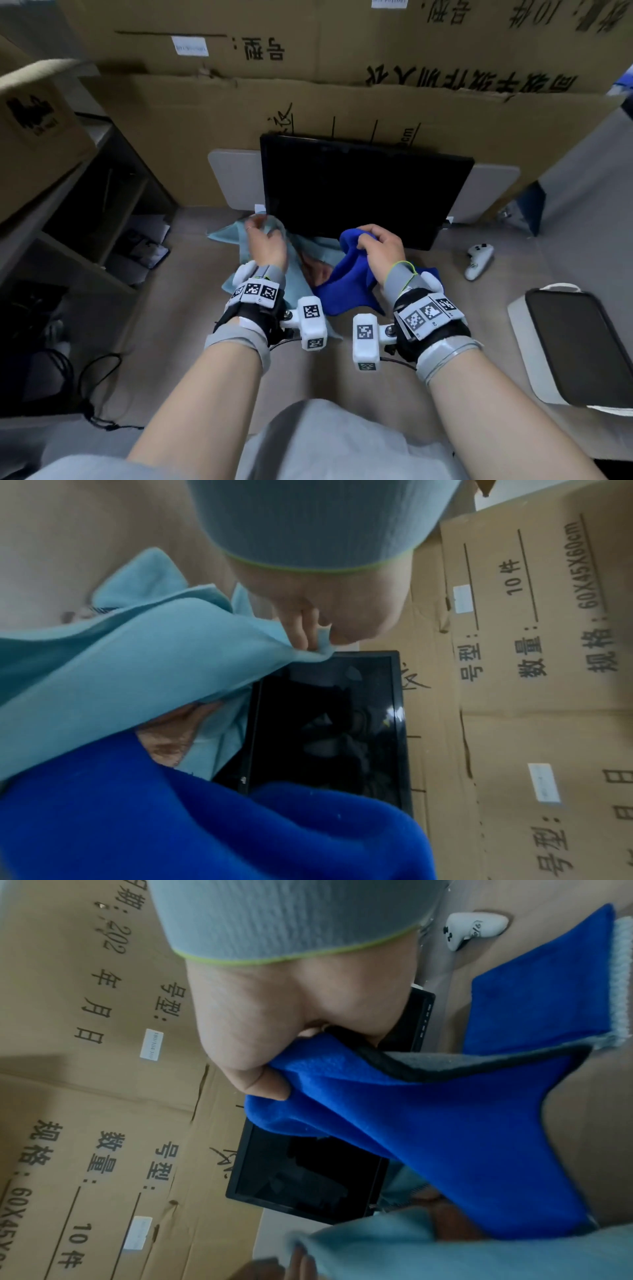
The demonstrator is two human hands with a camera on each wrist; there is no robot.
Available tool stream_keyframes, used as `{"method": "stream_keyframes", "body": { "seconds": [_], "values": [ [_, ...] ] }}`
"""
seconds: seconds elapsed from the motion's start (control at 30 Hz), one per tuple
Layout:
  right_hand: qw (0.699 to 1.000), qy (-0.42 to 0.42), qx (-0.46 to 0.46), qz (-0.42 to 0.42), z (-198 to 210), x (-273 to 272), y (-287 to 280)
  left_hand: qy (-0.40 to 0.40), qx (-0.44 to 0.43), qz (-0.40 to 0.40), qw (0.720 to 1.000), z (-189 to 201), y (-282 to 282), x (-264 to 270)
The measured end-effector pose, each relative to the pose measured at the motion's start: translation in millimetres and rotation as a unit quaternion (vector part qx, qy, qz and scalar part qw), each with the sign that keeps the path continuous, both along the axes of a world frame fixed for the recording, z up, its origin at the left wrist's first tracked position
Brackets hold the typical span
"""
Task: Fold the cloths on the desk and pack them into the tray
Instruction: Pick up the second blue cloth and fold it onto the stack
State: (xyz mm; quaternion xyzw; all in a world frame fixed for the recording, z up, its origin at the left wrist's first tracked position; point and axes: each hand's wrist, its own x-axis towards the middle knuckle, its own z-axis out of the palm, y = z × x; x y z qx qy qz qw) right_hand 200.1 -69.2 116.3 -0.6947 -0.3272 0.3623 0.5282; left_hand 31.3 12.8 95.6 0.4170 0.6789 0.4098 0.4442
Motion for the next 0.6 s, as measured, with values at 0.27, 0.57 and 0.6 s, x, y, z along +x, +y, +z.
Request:
{"method": "stream_keyframes", "body": {
  "seconds": [0.27,0.57,0.6],
  "values": [
    [0.998,-0.057,-0.024,0.021,5.2,-6.5,5.9,-0.11,-0.064,-0.362,0.924,8.5,-19.7,34.7],
    [0.976,-0.117,-0.133,-0.124,-14.1,34.1,-30.3,0.119,-0.023,-0.352,0.928,-19.6,-33.1,39.3],
    [0.968,-0.125,-0.148,-0.157,-13.7,39.8,-34.3,0.159,-0.019,-0.34,0.927,-18.7,-36.2,41.1]
  ]
}}
